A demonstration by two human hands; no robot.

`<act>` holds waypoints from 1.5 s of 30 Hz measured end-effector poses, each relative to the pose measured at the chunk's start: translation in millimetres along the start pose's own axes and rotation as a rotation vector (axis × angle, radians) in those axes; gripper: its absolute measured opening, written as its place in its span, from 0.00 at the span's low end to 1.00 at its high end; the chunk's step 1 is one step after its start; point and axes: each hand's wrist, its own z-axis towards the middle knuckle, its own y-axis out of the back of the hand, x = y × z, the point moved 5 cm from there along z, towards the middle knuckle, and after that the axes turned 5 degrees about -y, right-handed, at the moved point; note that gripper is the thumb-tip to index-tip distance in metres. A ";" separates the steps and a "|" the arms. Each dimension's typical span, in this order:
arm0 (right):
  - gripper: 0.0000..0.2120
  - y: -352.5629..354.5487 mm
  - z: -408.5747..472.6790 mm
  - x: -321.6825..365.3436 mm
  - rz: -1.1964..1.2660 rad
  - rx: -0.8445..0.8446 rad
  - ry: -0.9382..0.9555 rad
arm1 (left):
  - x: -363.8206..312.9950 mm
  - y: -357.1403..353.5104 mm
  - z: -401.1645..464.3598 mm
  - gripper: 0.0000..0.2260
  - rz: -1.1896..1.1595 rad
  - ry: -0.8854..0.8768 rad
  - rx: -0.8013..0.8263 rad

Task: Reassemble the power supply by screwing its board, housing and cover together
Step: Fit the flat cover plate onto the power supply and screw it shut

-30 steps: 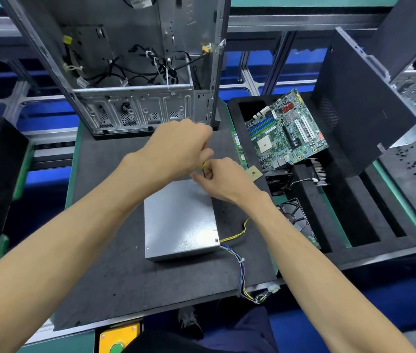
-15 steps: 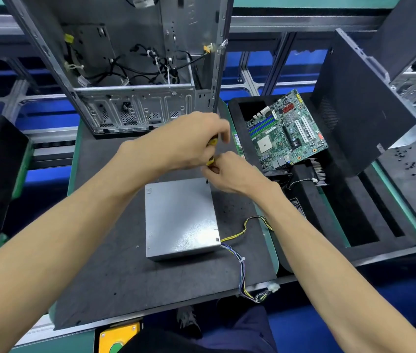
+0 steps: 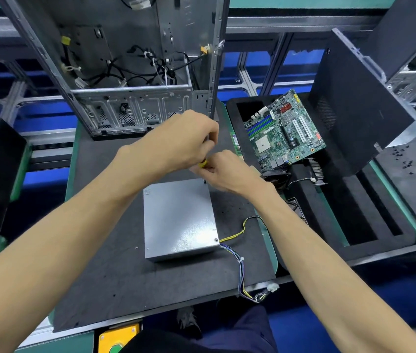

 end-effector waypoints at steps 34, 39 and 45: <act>0.28 -7.9 0.8 -3.9 0.029 0.030 -0.044 | 1.3 -13.8 -5.4 0.10 0.227 0.064 0.023; 0.28 -9.9 -2.2 -8.7 0.031 0.021 -0.070 | -7.9 -22.0 -4.3 0.08 0.210 -0.052 0.043; 0.26 -8.4 -6.1 -7.8 0.040 -0.008 -0.118 | -8.4 -19.5 -5.8 0.07 0.161 -0.084 -0.011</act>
